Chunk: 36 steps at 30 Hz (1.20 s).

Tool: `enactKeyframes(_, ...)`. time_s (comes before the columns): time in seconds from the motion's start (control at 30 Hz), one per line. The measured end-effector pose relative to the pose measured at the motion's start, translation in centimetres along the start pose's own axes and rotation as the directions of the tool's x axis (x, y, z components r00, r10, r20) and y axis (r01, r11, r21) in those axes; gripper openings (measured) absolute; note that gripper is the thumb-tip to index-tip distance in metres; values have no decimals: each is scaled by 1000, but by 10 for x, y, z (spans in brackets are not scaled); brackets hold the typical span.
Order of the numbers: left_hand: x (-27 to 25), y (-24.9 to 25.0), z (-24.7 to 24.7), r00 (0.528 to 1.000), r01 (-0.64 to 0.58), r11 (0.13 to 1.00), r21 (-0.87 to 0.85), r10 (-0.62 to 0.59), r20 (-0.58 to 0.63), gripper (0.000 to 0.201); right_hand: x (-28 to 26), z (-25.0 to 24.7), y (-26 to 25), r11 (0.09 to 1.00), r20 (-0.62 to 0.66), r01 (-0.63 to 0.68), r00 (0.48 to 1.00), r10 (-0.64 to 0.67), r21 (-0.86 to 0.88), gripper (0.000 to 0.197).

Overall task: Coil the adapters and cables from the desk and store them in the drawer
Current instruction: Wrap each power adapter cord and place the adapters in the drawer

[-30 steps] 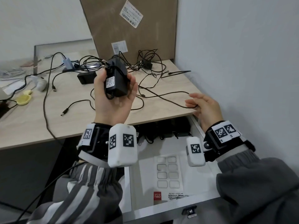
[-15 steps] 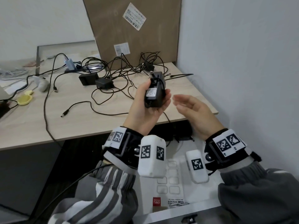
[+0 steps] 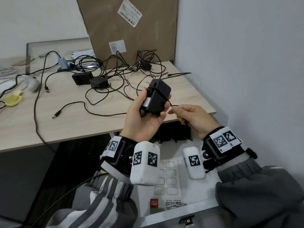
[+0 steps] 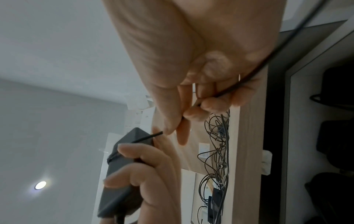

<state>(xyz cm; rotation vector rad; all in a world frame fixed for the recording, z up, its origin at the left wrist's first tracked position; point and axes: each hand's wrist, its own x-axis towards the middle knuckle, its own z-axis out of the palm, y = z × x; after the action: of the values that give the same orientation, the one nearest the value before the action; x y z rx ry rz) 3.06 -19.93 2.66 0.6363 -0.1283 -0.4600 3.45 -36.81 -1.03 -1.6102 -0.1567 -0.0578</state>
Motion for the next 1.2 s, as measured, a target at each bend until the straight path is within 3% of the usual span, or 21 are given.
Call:
enactKeyframes(0.1,0,-2,-7,1000,10,999,38,-9,-10,37,-2,0,-1,999,-23,-48,999,48,0,16)
enactKeyframes(0.3,-2,3,-22,986,163,932,323,-164,-24,29,-1,-5,-1,993,-84,-102,991,107,55,13)
enactKeyframes(0.43,-2,4,-26,975,213,788,577,-214,-66,54,-1,-4,0,988,-76,-131,988,137,80,7)
enactKeyframes(0.6,0,0,-24,973,218,683,697,-210,-98,55,-2,-7,-2,988,-60,-145,987,148,59,5)
enactKeyframes(0.8,-1,-1,-26,975,223,565,794,-115,-191,50,1,-10,-2,991,-53,-106,993,102,-84,20)
enactKeyframes(0.97,-1,-7,-27,973,171,491,855,51,-223,36,-3,-5,-7,998,61,7,998,-3,-63,20)
enactKeyframes(1.2,0,-10,-21,921,-25,536,844,340,-189,42,-6,1,-12,994,127,86,987,-95,73,35)
